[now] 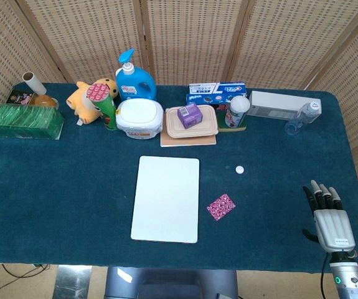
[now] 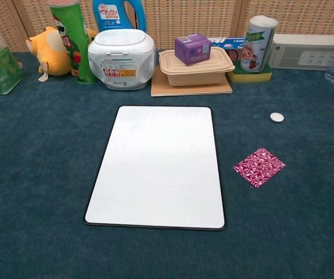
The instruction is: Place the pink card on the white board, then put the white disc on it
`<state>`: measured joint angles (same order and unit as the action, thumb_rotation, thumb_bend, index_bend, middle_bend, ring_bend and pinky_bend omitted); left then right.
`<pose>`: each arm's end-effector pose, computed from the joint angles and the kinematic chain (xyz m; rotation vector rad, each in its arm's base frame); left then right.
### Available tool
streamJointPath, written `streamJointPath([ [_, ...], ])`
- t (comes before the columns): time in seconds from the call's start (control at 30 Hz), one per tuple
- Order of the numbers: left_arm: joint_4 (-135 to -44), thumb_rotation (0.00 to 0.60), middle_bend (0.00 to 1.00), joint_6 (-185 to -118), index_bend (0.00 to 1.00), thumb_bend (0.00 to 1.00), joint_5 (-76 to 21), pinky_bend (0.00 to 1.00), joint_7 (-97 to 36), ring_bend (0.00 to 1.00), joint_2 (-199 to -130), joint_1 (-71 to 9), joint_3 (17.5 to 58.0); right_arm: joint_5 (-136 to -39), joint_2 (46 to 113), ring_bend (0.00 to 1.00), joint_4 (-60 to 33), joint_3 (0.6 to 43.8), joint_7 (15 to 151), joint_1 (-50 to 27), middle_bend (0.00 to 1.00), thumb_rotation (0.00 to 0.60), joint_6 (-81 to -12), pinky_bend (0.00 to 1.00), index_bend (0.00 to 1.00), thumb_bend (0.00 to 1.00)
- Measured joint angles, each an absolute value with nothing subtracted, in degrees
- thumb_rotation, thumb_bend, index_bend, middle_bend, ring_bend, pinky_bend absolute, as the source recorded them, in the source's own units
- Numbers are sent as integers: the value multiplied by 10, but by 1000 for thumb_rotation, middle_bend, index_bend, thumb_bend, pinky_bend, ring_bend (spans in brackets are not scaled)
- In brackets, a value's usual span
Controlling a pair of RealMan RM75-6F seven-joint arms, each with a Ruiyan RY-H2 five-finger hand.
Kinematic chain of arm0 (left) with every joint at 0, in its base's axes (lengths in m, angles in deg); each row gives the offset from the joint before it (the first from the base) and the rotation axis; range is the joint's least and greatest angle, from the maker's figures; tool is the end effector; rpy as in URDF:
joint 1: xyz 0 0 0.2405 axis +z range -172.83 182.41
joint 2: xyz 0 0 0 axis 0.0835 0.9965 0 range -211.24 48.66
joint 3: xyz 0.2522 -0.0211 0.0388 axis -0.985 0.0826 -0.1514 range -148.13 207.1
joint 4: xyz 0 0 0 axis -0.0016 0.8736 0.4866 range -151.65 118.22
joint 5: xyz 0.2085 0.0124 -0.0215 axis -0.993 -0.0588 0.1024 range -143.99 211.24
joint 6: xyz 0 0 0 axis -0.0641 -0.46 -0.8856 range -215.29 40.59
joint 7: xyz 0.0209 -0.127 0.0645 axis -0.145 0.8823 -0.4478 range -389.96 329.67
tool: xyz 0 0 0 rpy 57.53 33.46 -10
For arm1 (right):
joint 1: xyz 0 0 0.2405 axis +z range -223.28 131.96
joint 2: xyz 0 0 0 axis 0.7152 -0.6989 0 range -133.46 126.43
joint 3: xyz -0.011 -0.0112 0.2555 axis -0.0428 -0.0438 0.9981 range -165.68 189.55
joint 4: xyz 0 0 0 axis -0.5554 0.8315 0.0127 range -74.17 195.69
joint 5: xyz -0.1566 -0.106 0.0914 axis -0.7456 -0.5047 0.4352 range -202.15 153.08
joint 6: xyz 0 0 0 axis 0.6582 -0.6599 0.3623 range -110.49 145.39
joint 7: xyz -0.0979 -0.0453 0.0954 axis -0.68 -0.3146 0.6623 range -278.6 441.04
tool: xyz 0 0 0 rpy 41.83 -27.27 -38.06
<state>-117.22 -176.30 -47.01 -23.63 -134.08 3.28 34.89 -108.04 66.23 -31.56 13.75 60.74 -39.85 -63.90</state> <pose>-0.3074 0.1697 0.2273 -1.1999 -0.9177 -0.9456 -0.3085 -0.1808 0.1180 1.5060 -0.7711 0.6538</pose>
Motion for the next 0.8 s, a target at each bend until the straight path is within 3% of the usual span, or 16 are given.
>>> streamJointPath([
  [0.5, -1175, 600, 0, -1765, 0, 108, -459, 0, -238, 0, -1342, 33, 358, -1097, 669, 0, -316, 144, 626, -366, 0, 600, -601, 0, 0, 4],
  [0.8, -1182, 600, 0, -1755, 0, 107, -443, 0, -231, 0, -1339, 27, 368, -1115, 674, 0, -317, 153, 662, -271, 0, 600, -464, 25, 0, 77],
])
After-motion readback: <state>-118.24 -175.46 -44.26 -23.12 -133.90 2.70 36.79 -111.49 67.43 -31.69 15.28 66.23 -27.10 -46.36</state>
